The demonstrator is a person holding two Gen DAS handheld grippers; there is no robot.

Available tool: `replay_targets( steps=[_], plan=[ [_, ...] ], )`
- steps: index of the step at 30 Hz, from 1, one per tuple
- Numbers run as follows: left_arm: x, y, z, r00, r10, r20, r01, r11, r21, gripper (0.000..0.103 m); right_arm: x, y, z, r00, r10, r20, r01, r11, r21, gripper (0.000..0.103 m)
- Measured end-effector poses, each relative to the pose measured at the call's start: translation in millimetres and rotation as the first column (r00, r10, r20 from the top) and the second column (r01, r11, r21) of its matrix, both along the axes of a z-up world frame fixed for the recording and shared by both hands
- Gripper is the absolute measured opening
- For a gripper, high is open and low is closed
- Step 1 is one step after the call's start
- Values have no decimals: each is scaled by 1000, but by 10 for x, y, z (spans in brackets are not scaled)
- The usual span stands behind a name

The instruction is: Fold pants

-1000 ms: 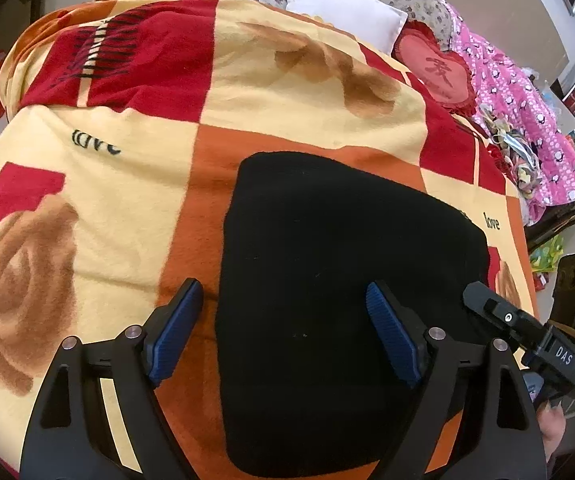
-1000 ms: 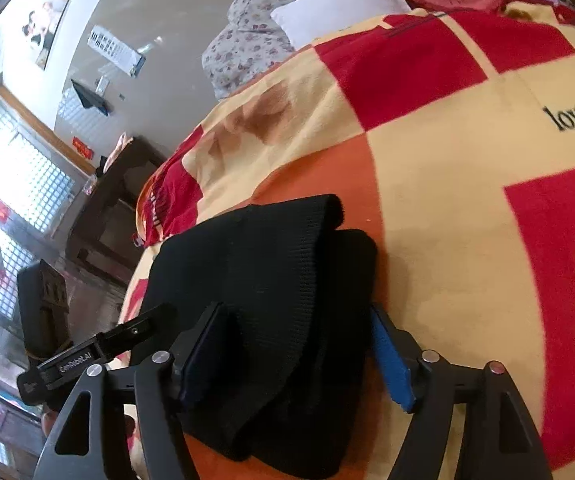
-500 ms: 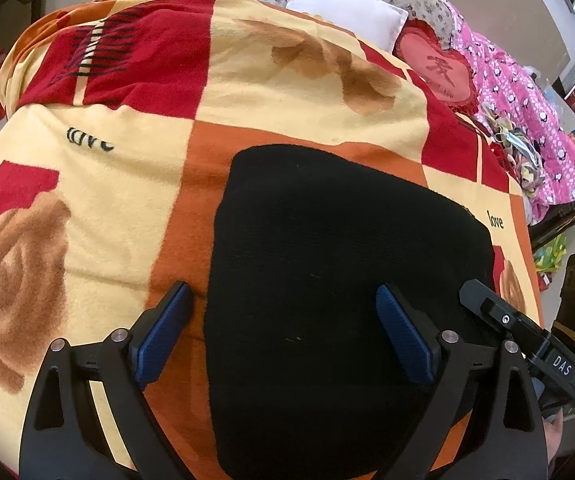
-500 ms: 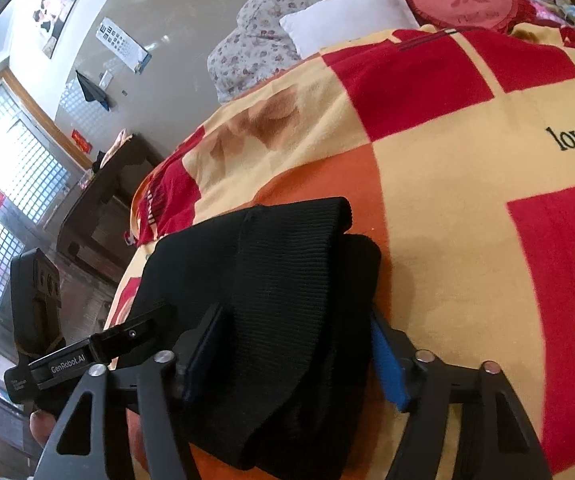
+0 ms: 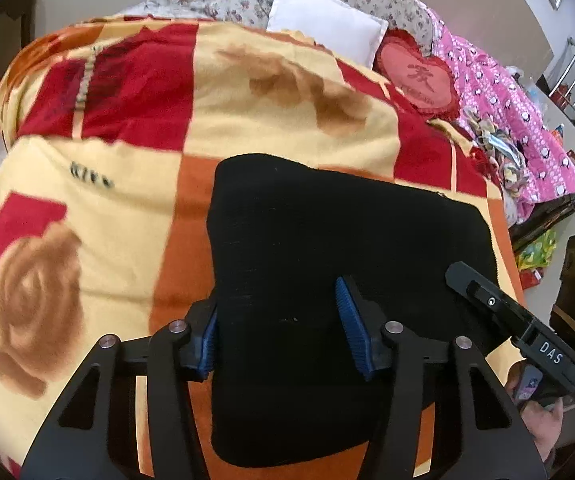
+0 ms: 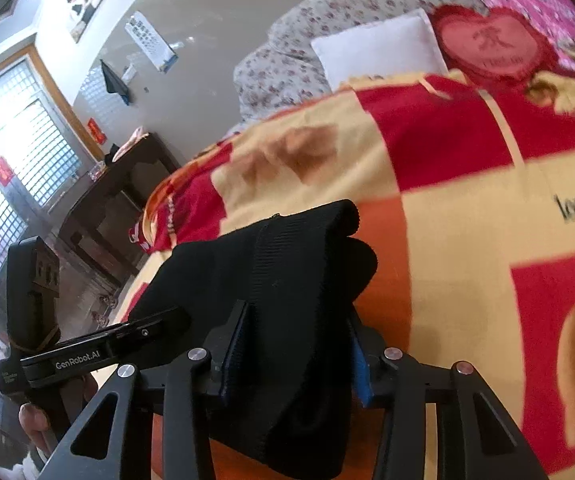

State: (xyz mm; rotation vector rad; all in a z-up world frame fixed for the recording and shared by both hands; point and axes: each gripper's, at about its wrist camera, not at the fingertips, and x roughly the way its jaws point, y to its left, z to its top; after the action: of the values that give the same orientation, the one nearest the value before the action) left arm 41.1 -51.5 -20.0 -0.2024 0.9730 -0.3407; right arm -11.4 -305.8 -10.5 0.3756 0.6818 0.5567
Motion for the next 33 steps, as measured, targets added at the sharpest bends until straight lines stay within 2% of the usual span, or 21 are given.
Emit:
replay_targets(
  steps=[5,10,12,13,16,18,21,24,26,28,31,33],
  plan=[
    [201,0,127,999,22,33,-24,999,41,52,231,136,182,999,5,38,-5,1000,-16,43],
    [512,44,-15,999,50,-5,-50,997,60,52,570,245,80,1000,10,1,-10,1000,-18,43],
    [633,69,-162,996,68,-51,-64,995,76,53,737,349,-88,998,17,-58,-22,995,-100,45],
    [664,94,-210,996,73,-59,-69,995,66,59,772,367,-148,997,7,-74,-16,992,-128,46],
    [670,125,-227,997,57,-56,-54,997,47,63,727,297,-171,998,7,-67,-14,995,-103,48],
    [667,138,-214,997,54,-57,-51,997,50,64,663,266,-99,998,-4,-61,-4,992,-122,48],
    [620,154,-156,997,64,-46,-61,996,70,63,466,261,116,1000,-19,13,21,988,-156,48],
    [532,175,-83,995,96,-12,-94,989,112,63,314,312,311,997,20,72,-9,988,-153,46],
    [508,165,-81,995,98,-4,-97,987,130,63,239,418,366,994,52,91,-34,981,-189,42],
    [494,147,-98,995,102,0,-101,984,147,63,217,567,300,994,83,75,-63,969,-237,39],
    [482,132,-113,995,104,6,-103,983,153,63,218,638,57,998,59,29,-47,950,-307,37],
    [472,105,-117,995,103,15,-105,982,160,63,167,603,-26,999,38,39,-26,957,-288,37]
  ],
)
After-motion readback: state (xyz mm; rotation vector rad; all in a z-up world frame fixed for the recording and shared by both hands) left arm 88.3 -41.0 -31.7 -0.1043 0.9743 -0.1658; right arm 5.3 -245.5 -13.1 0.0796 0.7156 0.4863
